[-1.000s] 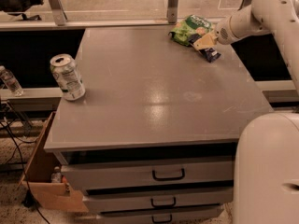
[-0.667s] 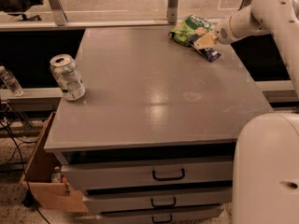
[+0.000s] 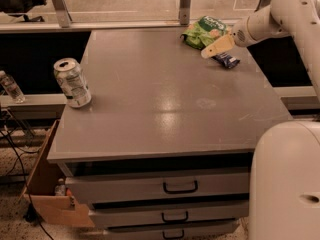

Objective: Move rxbar blueberry near green rice chip bag

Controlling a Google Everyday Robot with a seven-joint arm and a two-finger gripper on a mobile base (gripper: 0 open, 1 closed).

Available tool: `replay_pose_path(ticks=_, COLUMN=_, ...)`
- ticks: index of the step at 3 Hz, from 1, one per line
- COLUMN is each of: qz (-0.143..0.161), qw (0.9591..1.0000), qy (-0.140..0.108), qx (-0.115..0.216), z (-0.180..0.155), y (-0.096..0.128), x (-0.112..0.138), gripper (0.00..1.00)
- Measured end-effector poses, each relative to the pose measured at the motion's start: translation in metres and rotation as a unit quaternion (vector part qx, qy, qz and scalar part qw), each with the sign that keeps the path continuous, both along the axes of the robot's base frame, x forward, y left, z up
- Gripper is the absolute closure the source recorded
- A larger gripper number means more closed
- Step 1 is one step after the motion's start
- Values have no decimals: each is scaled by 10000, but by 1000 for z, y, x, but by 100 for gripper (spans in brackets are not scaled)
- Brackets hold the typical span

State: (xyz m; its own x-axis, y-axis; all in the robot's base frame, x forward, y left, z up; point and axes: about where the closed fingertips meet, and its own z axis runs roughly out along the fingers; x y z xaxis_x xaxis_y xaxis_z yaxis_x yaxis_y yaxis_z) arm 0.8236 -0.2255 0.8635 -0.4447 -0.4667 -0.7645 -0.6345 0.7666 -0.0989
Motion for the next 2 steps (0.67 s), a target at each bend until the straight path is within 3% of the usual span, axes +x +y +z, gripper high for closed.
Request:
replay_pose_path(ticks=1, qz=-51, qw=9997, qy=-169, qx=151, z=21, y=-28, x=-21, gripper=0)
replay_pose_path(ticks=2, qz=-153, qw=9973, qy=-502, qx=514, z=51, y=-77, x=-62, gripper=0)
